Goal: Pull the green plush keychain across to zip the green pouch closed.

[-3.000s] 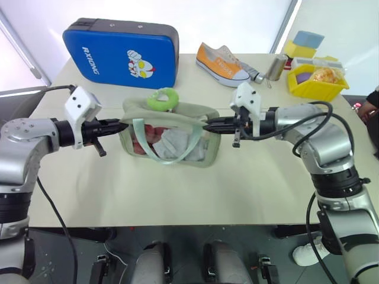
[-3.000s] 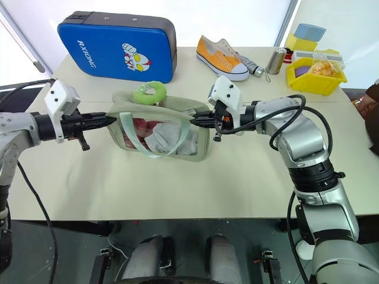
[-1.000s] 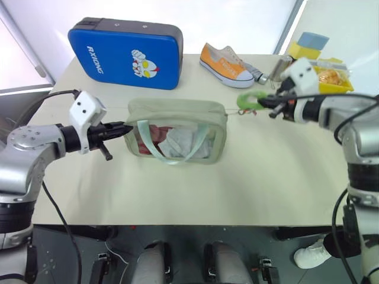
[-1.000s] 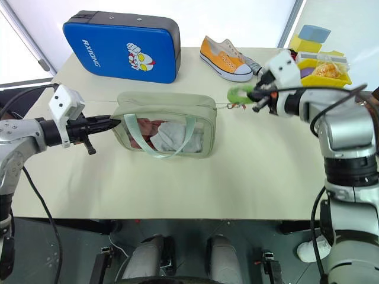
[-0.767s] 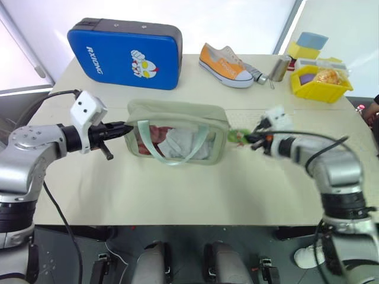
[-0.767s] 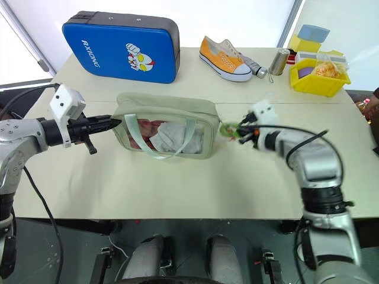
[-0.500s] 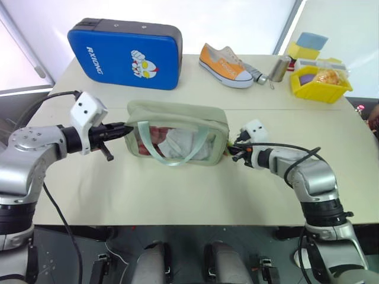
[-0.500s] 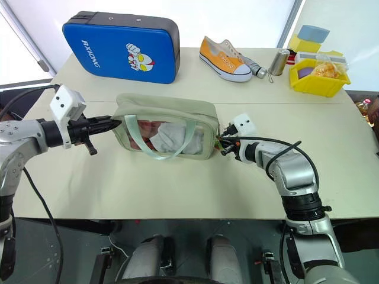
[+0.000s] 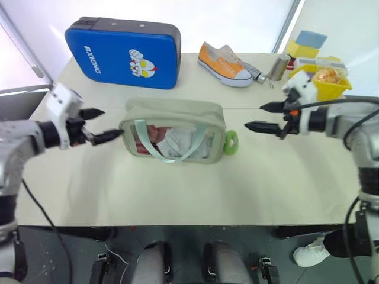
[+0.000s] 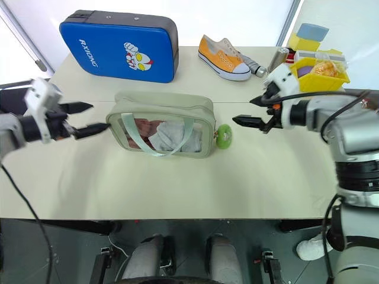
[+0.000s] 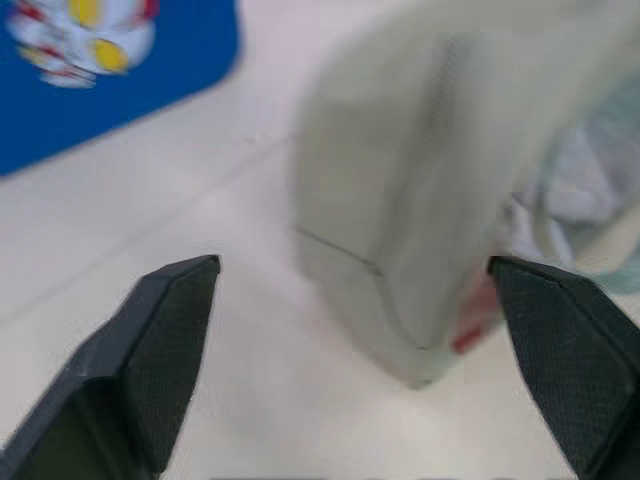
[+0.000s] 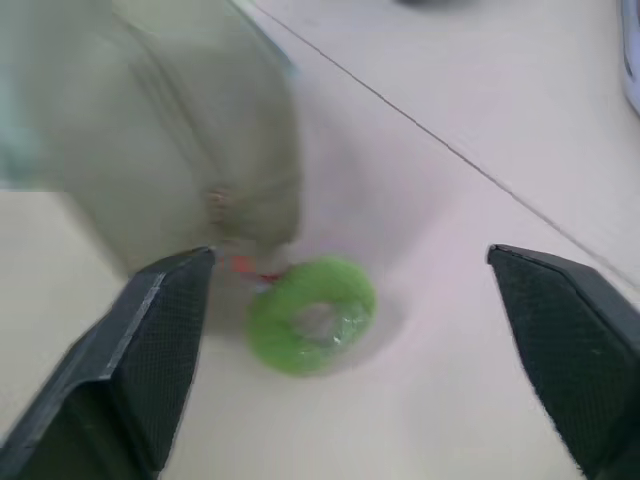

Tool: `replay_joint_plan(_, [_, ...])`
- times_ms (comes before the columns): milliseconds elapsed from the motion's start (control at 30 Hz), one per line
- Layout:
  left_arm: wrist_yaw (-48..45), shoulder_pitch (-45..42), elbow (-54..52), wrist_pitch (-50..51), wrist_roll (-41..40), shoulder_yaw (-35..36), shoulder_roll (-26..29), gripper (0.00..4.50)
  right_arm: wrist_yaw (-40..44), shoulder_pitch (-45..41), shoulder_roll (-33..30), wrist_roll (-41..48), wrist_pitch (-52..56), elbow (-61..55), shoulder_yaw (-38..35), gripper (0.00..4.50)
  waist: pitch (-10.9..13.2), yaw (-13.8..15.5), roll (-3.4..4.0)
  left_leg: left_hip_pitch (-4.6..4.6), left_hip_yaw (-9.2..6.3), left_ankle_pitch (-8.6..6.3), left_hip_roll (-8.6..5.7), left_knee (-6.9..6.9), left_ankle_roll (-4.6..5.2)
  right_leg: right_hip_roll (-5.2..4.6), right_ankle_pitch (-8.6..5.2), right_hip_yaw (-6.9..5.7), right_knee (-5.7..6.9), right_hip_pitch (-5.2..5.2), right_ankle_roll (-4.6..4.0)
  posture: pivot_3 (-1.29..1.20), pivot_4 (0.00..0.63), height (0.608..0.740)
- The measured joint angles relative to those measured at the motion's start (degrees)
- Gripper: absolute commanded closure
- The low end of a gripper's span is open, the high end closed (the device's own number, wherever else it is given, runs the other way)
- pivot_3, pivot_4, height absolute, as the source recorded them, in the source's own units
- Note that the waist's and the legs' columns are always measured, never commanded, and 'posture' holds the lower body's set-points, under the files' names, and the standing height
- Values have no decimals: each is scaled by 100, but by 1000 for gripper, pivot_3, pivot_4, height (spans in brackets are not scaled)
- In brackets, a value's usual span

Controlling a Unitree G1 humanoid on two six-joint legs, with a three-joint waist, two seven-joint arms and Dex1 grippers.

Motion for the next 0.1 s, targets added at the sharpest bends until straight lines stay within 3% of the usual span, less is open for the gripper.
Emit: replay_joint_plan(100, [-126, -166, 217, -9, -52, 30, 25, 31, 218, -156, -57, 188, 0, -7, -61, 23, -1, -2, 0, 0, 1, 1, 1, 1, -2, 0, 0, 0, 0, 1, 0, 0, 150, 740])
